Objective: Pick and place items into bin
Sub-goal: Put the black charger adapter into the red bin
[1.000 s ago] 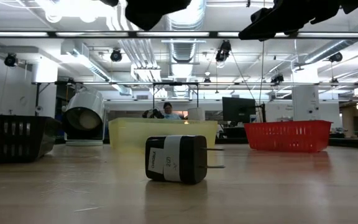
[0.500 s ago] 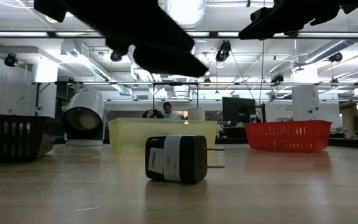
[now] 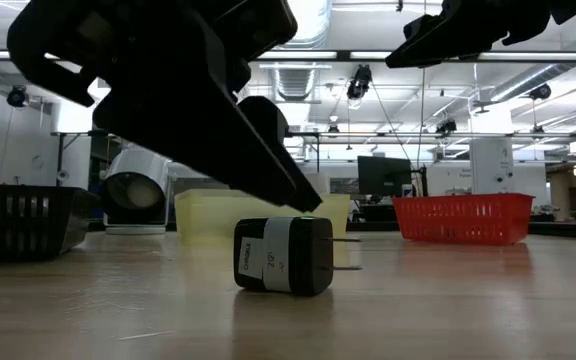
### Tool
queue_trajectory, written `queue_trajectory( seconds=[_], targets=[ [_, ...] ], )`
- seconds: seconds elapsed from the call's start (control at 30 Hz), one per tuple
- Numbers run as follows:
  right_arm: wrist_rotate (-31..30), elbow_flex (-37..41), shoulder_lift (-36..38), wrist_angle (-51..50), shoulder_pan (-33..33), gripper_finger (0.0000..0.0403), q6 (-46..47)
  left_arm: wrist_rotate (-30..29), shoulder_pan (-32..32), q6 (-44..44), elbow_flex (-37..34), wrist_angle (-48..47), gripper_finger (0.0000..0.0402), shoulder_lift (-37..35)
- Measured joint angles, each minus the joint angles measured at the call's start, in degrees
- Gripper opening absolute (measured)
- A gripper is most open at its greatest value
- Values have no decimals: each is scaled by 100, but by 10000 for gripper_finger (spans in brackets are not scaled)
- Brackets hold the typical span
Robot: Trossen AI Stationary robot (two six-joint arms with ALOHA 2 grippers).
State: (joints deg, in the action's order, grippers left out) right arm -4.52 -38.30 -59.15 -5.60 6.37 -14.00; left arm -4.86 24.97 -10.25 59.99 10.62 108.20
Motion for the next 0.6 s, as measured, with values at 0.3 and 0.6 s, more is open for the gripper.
queue_trajectory(
  seconds=[0.3, 0.6],
  targets=[
    [-4, 0, 0, 2, -2, 201, -8, 0, 2, -9, -7, 58, 306, 138],
    [-4, 9, 0, 0, -2, 201, -13, 2, 2, -4, -35, 34, 306, 167]
  ],
)
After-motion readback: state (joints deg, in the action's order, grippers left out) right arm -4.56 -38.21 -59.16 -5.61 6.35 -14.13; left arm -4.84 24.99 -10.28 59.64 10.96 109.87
